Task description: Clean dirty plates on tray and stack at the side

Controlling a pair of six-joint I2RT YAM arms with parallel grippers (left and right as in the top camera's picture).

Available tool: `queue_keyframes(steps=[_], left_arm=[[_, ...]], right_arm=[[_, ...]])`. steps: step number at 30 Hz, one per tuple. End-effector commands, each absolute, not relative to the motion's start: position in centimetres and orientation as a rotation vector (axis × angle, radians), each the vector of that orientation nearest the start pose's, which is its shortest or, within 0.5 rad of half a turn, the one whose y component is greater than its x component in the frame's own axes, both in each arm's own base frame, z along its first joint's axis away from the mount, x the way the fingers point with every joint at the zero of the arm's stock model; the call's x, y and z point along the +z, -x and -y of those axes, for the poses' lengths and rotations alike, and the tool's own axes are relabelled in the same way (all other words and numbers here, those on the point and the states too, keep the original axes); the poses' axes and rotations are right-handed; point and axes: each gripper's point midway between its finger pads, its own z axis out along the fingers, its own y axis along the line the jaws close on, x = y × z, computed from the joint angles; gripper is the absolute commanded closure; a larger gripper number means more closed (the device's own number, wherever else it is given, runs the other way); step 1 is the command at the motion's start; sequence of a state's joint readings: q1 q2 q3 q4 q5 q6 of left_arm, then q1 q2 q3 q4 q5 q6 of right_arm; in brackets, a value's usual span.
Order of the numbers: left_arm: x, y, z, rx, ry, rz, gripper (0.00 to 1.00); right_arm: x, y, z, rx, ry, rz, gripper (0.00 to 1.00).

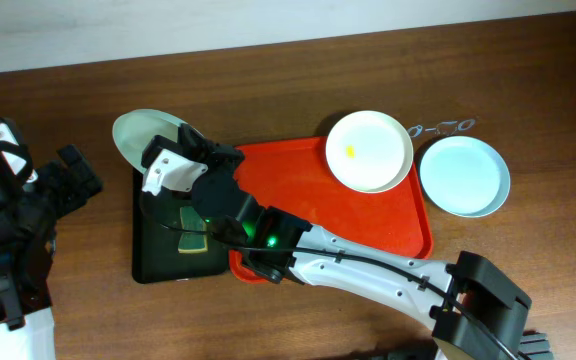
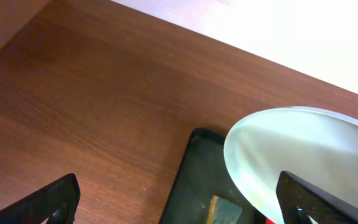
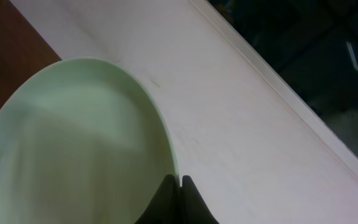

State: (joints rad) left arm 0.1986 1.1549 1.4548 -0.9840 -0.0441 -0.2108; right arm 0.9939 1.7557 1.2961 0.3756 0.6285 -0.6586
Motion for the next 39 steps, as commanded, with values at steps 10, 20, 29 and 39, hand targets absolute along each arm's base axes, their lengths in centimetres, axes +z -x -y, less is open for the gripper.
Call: queue_keyframes(steps=[10, 20, 29, 39], left_arm=[[33.3, -31.2, -7.1, 0.033, 0.494, -2.189, 0.01], [33.3, -31.2, -7.1, 0.033, 0.494, -2.189, 0.01], [33.3, -31.2, -7.1, 0.033, 0.494, -2.189, 0.01], [33.3, -31.2, -7.1, 0.033, 0.494, -2.189, 0.01]], right_arm=[[25.3, -37.3, -37.3, 0.117, 0.427, -1.786, 0.96], [19.1, -34.5, -36.2, 0.373, 0.253, -2.165, 0.96], [19.4, -38.4, -23.9, 0.376, 0.054, -2.379, 0.96], [15.7, -37.8, -0.4, 0.715, -0.782, -2.609, 0.96]])
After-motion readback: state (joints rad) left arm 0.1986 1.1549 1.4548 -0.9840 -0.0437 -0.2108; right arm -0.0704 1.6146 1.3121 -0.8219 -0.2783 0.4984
